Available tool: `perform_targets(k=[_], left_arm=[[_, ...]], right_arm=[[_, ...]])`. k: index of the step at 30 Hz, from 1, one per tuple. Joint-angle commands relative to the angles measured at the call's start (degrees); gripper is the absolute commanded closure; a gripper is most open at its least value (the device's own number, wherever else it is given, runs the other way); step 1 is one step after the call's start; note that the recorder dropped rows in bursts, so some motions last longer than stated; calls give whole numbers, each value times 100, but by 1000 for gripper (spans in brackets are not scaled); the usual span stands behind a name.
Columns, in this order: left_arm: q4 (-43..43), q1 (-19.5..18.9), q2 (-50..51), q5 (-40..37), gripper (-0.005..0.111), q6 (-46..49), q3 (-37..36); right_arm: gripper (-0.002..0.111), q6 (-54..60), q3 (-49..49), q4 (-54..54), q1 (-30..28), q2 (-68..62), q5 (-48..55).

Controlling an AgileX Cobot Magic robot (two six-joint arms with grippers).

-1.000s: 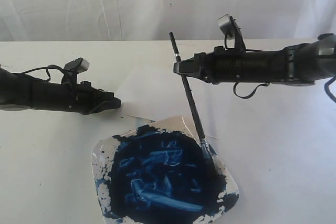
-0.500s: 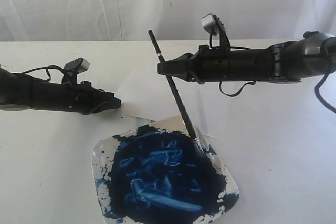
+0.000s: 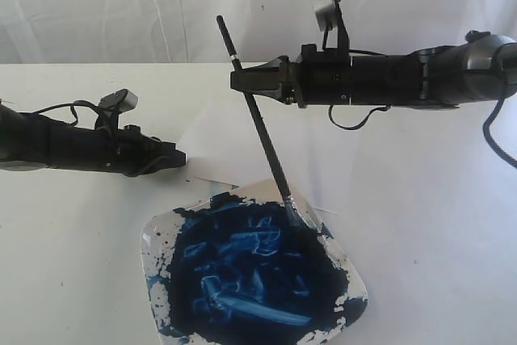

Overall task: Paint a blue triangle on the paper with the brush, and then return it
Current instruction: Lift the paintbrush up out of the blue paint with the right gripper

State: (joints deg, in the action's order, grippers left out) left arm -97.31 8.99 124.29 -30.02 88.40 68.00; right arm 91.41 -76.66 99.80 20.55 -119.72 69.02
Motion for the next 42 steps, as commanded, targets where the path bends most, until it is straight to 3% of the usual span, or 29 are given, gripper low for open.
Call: perform_targets(k=[1, 34, 42], left_arm=[[10, 34, 20, 9, 107, 26, 9], [10, 34, 20, 9, 107, 26, 9], [10, 34, 20, 9, 107, 26, 9]], right_arm=[[108, -3, -82, 14, 166, 1, 95], [108, 1012, -1364, 14, 280, 1, -693], [108, 1280, -1660, 14, 280, 1, -1498]])
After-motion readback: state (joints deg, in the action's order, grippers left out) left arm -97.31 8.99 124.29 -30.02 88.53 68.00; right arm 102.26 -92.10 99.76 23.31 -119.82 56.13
